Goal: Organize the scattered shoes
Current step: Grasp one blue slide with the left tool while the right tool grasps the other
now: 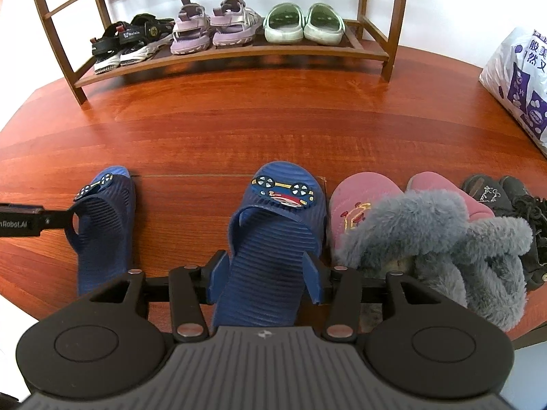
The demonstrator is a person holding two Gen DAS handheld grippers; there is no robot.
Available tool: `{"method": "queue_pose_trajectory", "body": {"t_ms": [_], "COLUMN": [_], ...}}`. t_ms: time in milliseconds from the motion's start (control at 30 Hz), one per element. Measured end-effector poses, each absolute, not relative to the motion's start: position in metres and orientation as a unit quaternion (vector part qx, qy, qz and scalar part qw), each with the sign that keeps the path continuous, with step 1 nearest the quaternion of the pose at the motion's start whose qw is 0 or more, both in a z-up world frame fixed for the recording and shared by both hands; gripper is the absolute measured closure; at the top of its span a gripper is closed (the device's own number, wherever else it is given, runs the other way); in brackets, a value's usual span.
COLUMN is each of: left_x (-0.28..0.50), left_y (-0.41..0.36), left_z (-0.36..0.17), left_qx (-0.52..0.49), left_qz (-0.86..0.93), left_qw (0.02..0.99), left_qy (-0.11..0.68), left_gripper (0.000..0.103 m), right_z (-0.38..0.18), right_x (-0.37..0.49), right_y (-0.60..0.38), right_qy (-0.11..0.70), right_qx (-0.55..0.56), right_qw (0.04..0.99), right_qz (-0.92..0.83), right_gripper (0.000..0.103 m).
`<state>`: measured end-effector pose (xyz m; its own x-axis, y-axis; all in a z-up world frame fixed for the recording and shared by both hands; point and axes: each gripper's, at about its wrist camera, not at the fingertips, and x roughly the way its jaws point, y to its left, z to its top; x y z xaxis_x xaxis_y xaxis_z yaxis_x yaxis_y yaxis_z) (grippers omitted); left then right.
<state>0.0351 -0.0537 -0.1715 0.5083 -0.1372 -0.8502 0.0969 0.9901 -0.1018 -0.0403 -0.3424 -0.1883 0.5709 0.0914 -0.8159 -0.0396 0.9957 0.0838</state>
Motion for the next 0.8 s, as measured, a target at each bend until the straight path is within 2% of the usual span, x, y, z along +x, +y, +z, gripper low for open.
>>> {"method": "queue_pose_trajectory", "body": {"t_ms": [67, 133, 200, 267, 800], "left_x": [0.034, 0.032, 0.031, 0.031, 0.049], "left_y": [-0.054, -0.055, -0.056, -0.06, -0.104], "left_z": [-0.172, -0.172, -0.172, -0.174, -0.2], "left_qx": [-0.03, -0.04, -0.05, -0.055, 0.001], "left_qz": [-0.071, -0.075, -0.078, -0.082, -0.058], "left_qw": [0.866, 0.863, 0.86, 0.856, 0.846], "left_qy": [0.495, 0.498, 0.501, 0.507, 0.53], "left_gripper": [0.046, 0.04, 0.029, 0.024, 0.02], "right_z": [-0.19, -0.191, -0.196, -0.198, -0.207], "right_x": [-0.038, -0.036, -0.034, -0.032, -0.024], "right_y": [-0.342, -0.342, -0.343, -0.343, -0.338], "right_qy": [0.463, 0.464, 0.465, 0.467, 0.482], "right_qx": [0.028, 0.028, 0.027, 0.028, 0.021], "right_qw": [0.885, 0.885, 0.884, 0.883, 0.875], "right_qz": [0.036, 0.036, 0.034, 0.036, 0.037], "right_gripper": [0.034, 0.032, 0.025, 0.023, 0.022]}}
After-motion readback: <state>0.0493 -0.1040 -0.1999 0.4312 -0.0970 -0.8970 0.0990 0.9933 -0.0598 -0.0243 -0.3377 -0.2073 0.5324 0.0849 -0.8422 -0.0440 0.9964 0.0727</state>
